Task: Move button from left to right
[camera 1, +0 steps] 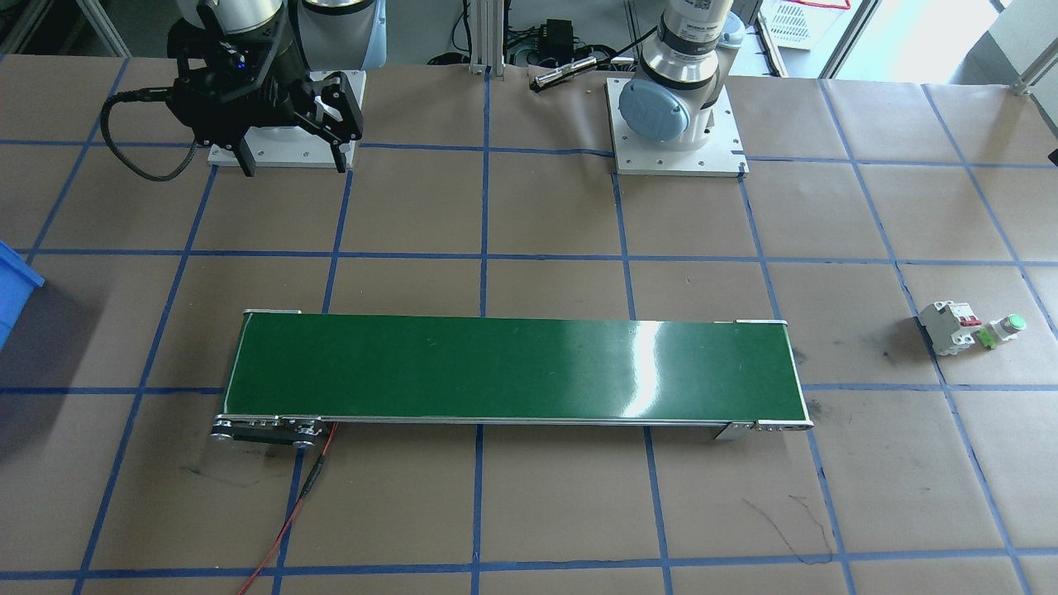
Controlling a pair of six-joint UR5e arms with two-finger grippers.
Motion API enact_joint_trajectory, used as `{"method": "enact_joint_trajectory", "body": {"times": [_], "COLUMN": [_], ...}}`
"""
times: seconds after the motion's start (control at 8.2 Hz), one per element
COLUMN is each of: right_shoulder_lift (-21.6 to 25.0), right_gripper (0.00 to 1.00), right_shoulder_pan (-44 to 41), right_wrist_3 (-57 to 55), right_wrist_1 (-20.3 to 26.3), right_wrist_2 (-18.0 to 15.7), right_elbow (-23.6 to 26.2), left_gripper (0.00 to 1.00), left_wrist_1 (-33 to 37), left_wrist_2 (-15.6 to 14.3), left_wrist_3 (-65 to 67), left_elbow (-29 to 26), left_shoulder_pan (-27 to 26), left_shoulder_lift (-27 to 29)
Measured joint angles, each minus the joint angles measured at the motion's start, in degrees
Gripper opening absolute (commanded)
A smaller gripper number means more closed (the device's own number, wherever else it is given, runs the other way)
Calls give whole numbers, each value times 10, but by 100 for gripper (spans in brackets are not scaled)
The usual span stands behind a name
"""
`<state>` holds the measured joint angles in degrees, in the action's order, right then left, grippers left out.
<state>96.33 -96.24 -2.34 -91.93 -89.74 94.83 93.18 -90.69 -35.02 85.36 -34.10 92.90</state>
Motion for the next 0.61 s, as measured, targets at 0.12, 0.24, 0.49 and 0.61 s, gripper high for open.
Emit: {"method": "enact_joint_trajectory", "body": {"times": [0.12,0.24,0.49,0.61], "right_shoulder_lift": [0,0,-1,-1], "right_gripper": [100,100,100,100], "right_shoulder_pan": [0,1,1,1], "right_wrist_3": [0,0,0,1], "right_wrist_1": [0,0,0,0], "right_wrist_2": [0,-1,-1,-1], "right_elbow": [0,0,0,0], "left_gripper": [100,100,100,100], "left_wrist_1": [-18,-38,-126,-180], "left_wrist_2": [2,2,0,2], "left_wrist_3": [-36,-62,-132,-159], "left_elbow": [-11,-31,-61,-65], "left_shoulder_pan": [26,40,47,46], "left_shoulder_lift": [39,80,170,205]}}
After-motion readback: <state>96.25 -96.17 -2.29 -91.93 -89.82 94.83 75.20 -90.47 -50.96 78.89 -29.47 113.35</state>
